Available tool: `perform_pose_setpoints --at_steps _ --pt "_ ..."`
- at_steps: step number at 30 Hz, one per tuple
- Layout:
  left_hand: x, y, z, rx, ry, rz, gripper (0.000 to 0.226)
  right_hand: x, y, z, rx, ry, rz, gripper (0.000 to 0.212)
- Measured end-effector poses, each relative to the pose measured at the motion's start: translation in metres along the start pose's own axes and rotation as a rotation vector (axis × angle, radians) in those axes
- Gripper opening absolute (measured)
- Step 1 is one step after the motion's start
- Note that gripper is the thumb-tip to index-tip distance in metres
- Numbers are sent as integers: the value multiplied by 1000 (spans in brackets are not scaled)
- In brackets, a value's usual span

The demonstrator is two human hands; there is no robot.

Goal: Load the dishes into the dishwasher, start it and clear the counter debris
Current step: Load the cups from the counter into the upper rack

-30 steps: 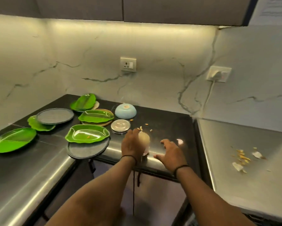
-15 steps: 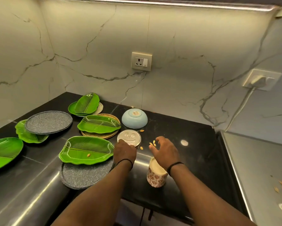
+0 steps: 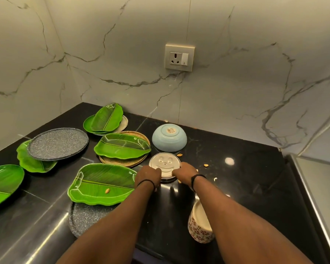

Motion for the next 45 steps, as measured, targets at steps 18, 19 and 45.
perform_pose_setpoints --at_steps 18,19,45 --pt "123 -43 107 681 426 -116 18 106 -107 30 -1048 83 180 33" --pt "142 -43 121 651 485 -151 20 122 -121 37 -1058 68 215 32" --pt "613 399 148 -294 838 -744 4 637 -205 545 -864 652 1057 20"
Point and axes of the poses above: each hand's wrist, its own x-axis away from the middle knuckle, its own y-axis out of the palm, z = x × y, the point moved 6 cm from there along -x, towards the middle knuckle, and after that the axes turned 10 degrees about -x, right-handed, at the moved point
